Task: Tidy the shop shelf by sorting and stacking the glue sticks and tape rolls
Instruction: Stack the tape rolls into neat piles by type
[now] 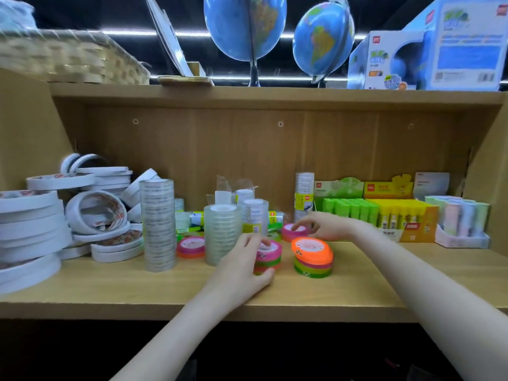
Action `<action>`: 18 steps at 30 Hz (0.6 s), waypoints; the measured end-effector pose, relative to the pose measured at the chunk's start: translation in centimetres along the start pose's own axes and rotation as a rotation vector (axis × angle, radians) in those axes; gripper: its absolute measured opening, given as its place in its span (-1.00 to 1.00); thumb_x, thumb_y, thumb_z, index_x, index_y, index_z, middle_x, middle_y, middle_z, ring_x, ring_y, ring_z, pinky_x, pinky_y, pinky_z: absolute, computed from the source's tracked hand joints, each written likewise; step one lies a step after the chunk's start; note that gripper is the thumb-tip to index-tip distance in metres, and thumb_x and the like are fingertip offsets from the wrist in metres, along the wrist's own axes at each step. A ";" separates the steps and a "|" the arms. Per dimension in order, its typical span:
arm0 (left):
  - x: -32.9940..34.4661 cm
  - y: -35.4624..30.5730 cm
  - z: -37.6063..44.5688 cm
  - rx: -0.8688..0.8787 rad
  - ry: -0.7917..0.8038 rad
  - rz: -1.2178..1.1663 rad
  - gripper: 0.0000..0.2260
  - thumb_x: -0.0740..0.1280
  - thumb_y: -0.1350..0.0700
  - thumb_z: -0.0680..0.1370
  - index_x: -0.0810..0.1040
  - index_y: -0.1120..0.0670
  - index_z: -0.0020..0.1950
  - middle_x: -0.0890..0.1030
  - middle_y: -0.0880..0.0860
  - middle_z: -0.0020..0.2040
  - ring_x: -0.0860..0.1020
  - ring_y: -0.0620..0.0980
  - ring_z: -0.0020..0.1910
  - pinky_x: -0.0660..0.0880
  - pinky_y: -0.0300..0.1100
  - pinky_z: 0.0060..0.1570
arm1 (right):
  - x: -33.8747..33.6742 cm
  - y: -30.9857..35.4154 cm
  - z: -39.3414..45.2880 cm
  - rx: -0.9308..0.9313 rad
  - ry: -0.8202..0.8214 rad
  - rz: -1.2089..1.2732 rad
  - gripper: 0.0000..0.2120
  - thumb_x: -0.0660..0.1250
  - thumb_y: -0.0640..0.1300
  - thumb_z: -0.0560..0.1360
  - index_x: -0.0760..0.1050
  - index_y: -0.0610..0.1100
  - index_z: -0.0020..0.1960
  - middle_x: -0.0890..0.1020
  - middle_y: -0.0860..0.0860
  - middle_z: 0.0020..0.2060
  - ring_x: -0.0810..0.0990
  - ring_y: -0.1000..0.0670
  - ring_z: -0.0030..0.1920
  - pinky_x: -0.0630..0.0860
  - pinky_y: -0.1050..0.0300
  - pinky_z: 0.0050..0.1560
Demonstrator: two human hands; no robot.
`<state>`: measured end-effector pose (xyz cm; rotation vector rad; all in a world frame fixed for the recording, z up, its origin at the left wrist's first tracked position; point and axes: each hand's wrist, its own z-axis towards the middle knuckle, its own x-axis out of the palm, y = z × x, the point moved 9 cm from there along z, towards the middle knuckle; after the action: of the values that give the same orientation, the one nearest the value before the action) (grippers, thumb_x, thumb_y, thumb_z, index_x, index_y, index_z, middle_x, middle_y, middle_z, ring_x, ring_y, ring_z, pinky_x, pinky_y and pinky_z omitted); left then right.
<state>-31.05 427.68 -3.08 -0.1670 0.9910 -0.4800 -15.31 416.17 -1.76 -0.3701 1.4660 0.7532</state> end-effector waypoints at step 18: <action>0.1 0.1 -0.2 -0.036 0.037 -0.043 -0.64 0.34 0.04 0.50 0.35 -0.03 0.26 0.35 -0.11 0.25 0.39 -0.23 0.13 0.24 -0.40 -0.02 | -7.0 0.7 -7.5 0.013 -0.277 0.467 -0.74 0.48 -0.15 0.37 0.48 -0.22 -0.05 0.57 0.01 -0.03 0.57 0.08 -0.04 0.49 0.21 -0.12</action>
<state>-31.11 427.70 -3.30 -0.2129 1.0340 -0.5059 -20.94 410.20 4.43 0.0948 1.3036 1.1175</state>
